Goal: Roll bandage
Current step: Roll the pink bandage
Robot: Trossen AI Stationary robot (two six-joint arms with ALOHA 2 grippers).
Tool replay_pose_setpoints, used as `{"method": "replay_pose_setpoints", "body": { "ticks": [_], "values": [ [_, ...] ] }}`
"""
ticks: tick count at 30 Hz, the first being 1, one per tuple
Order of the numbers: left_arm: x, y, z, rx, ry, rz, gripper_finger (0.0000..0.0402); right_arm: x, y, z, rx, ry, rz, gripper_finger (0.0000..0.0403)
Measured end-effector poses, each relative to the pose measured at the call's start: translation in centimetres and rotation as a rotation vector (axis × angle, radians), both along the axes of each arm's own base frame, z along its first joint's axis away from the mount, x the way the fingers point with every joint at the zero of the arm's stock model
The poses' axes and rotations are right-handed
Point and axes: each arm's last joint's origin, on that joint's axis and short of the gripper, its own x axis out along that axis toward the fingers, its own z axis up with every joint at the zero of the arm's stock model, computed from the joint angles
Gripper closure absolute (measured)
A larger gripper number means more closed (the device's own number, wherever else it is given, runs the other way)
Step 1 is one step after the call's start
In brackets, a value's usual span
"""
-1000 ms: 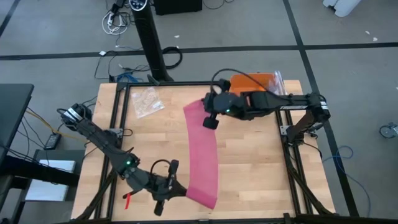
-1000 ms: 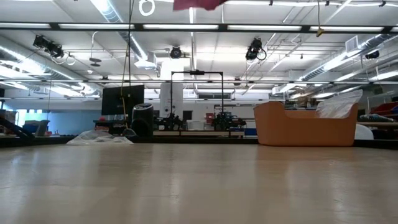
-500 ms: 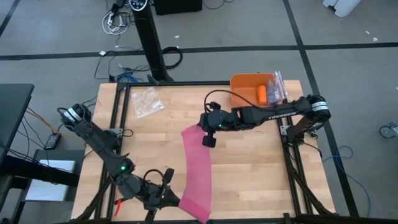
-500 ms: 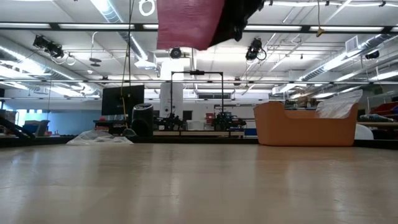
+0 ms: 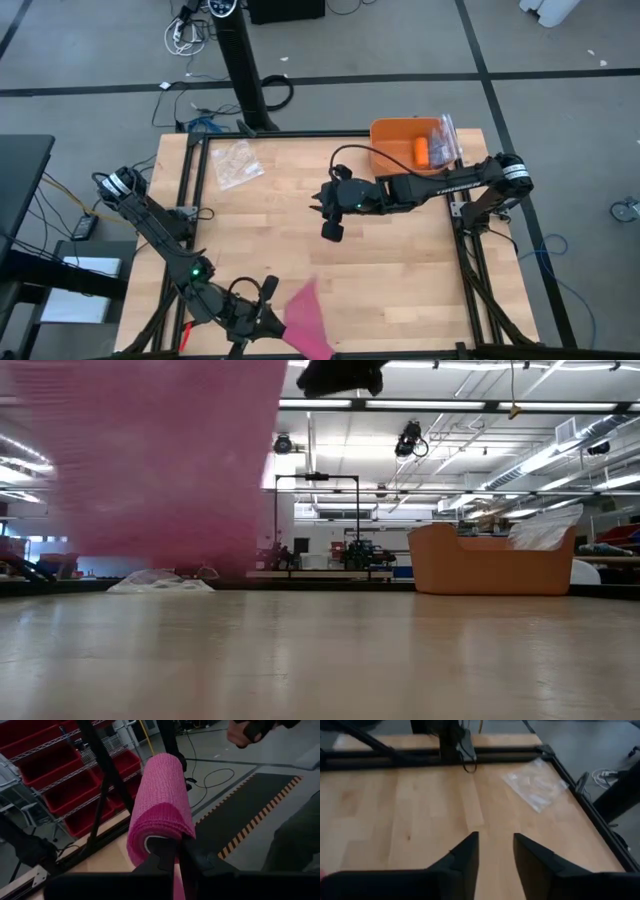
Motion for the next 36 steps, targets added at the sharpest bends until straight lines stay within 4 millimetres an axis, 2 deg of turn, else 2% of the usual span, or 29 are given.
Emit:
{"method": "replay_pose_setpoints", "body": {
  "ticks": [5, 10, 16, 19, 25, 31, 36],
  "values": [
    [0.0, 0.0, 0.1, -0.005, -0.004, -0.001, 0.0388, -0.1, 0.5, 1.7, 0.007, -0.020, 0.010, 0.0231],
    [-0.1, -0.1, 0.3, -0.017, -0.024, -0.006, 0.0388, -0.3, 1.5, 3.4, 0.014, -0.064, 0.037, 0.0203],
    [-0.4, -0.4, 0.2, -0.011, -0.020, -0.017, 0.0388, -1.3, 3.4, 5.7, -0.034, -0.071, 0.015, 0.0197],
    [-0.6, -0.6, 0.1, 0.002, -0.018, -0.009, 0.0388, -2.0, 4.8, 5.8, -0.056, -0.048, 0.013, 0.0201],
    [-1.3, -0.3, -0.6, 0.094, 0.039, 0.130, 0.0388, -3.1, 8.0, 4.4, -0.025, -0.005, 0.046, 0.0204],
    [-1.0, 0.4, -1.3, 0.108, 0.115, 0.161, 0.0388, -3.6, 10.5, 1.1, 0.021, 0.007, 0.084, 0.0206],
    [0.3, 1.8, -1.9, 0.107, 0.181, 0.167, 0.0388, -3.9, 11.1, -2.5, 0.046, 0.028, 0.080, 0.0208]
  ]
}}
